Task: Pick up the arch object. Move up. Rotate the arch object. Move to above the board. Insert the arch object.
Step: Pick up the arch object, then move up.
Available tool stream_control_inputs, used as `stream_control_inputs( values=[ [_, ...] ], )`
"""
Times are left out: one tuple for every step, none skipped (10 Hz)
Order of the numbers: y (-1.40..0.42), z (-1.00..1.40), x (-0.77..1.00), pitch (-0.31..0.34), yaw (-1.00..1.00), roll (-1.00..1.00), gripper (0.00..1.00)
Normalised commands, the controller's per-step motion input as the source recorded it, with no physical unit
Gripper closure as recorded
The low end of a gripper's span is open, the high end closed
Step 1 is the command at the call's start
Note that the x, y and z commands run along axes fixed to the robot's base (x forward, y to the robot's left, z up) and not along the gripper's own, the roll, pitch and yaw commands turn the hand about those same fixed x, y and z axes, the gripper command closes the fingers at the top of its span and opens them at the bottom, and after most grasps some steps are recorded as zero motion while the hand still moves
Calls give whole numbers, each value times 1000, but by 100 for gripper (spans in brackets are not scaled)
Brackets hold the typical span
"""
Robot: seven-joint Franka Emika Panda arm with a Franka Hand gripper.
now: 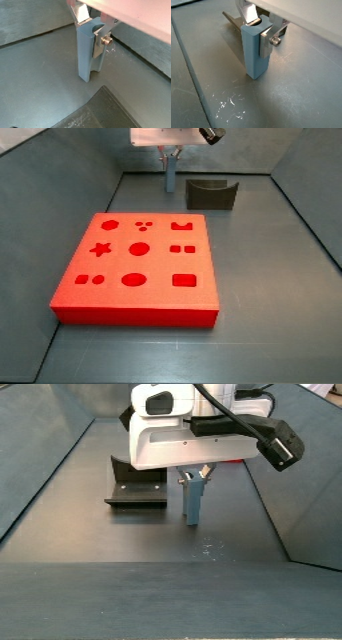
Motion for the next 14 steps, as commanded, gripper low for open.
stream_control_inputs(
  values=[
    [0,0,0,0,0,0,100],
    [0,0,0,0,0,0,100],
    [0,0,0,0,0,0,100],
    [0,0,0,0,0,0,100],
    [0,0,0,0,0,0,100],
    [0,0,0,0,0,0,100],
    [0,0,0,0,0,0,100],
    [0,0,0,0,0,0,100],
    [0,0,0,0,0,0,100],
    [0,0,0,0,0,0,100],
    [0,833,0,0,0,0,100],
    [-77,832,-23,28,-26,-18,100],
    [-63,714,-42,50,-24,-16,100],
    [-32,507,-31,53,-19,0,100]
  ],
)
